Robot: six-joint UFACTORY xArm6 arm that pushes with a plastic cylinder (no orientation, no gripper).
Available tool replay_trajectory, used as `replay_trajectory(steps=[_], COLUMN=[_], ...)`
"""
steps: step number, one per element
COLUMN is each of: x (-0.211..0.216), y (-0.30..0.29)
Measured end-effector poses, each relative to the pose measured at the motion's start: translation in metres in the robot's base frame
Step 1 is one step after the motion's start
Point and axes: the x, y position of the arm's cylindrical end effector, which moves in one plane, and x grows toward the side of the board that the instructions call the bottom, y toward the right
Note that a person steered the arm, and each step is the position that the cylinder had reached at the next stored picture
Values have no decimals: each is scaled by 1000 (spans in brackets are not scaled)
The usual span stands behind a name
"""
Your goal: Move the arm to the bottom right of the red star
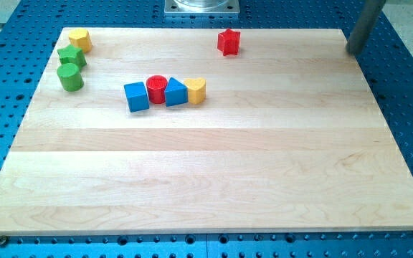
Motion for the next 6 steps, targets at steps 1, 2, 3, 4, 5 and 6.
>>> replay_trajectory(steps=[1, 2, 3, 4, 5, 6], x=[8, 8, 7, 7, 7, 17], y=[-21, -22, -22, -22, -47, -131])
